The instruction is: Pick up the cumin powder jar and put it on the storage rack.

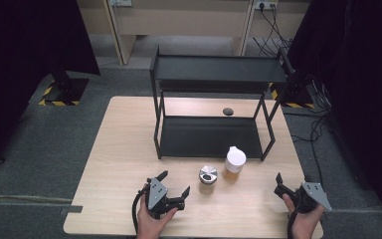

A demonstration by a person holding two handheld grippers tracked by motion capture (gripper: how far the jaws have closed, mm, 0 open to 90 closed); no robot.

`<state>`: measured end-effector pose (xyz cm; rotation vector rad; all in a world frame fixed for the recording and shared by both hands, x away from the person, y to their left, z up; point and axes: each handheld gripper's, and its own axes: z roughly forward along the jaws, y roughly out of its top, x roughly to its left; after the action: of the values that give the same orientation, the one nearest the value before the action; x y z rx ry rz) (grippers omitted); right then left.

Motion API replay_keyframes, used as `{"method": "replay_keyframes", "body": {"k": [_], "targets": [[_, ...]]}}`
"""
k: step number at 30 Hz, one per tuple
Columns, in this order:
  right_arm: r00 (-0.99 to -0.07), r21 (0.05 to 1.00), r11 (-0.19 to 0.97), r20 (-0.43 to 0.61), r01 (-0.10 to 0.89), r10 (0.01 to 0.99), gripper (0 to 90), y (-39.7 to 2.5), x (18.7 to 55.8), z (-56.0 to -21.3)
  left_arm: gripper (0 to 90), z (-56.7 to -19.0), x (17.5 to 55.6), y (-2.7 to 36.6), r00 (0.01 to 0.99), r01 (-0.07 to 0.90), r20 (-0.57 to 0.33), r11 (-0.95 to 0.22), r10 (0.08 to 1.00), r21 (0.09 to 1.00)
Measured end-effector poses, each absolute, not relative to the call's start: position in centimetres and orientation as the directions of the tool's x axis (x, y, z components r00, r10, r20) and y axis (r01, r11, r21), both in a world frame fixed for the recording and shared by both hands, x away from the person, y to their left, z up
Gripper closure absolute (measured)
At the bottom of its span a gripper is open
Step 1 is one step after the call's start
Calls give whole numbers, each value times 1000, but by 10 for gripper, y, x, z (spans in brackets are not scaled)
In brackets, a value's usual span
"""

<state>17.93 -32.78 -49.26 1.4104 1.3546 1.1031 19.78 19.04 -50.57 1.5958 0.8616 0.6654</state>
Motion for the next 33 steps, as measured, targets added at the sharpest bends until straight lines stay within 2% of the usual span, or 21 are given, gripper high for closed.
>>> {"method": "replay_keyframes", "body": {"k": [33], "targets": [[6, 972, 7, -9, 233, 1000, 14, -325, 179, -492, 34, -507, 198, 190, 586, 166, -28, -86, 810, 982]]}}
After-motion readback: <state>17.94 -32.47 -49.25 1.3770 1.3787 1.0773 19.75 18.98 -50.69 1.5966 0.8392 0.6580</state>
